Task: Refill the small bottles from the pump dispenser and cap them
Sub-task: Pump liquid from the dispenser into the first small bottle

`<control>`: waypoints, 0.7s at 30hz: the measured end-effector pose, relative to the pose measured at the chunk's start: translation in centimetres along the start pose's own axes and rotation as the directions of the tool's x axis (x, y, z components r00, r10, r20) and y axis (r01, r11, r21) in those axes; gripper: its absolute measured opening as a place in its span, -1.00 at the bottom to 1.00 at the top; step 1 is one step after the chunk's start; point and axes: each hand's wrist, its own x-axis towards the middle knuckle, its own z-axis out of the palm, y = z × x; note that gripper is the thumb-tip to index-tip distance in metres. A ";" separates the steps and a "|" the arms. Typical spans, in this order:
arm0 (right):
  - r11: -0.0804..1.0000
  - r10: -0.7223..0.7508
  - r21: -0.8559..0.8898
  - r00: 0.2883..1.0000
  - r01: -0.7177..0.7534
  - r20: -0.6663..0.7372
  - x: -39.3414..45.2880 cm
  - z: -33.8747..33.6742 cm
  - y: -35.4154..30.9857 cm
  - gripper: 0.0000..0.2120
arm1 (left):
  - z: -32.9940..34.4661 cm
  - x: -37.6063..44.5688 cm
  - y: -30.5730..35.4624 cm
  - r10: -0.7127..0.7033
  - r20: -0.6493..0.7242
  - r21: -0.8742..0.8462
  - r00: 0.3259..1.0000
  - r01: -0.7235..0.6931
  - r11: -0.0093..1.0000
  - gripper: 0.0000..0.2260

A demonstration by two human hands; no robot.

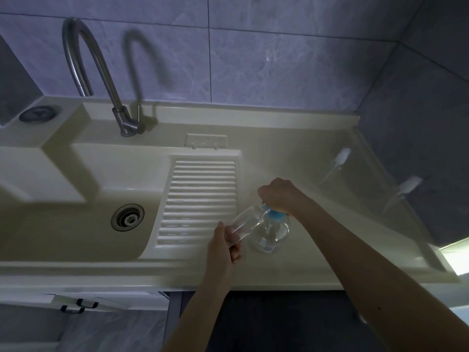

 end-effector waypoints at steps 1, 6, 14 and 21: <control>1.000 -0.007 -0.024 1.000 0.007 -0.006 0.0 0.1 0.0 -0.69 | -0.1 0.0 -0.1 0.001 0.004 0.007 1.000 -0.001 1.000 -0.65; 0.999 -0.006 -0.032 1.000 0.007 0.028 -0.6 0.0 -0.3 -0.69 | -0.2 0.1 0.1 0.001 -0.002 0.010 1.000 -0.001 1.000 -0.63; 0.994 0.039 0.091 0.966 -0.065 0.257 -1.9 -1.6 -1.5 -0.58 | -0.5 0.0 0.2 0.060 0.012 0.029 0.998 -0.060 0.998 -0.64; 0.996 0.049 0.067 0.976 -0.065 0.211 -1.2 -1.1 -1.6 -0.55 | -0.4 -0.3 0.3 0.073 0.017 0.057 0.997 -0.074 0.996 -0.64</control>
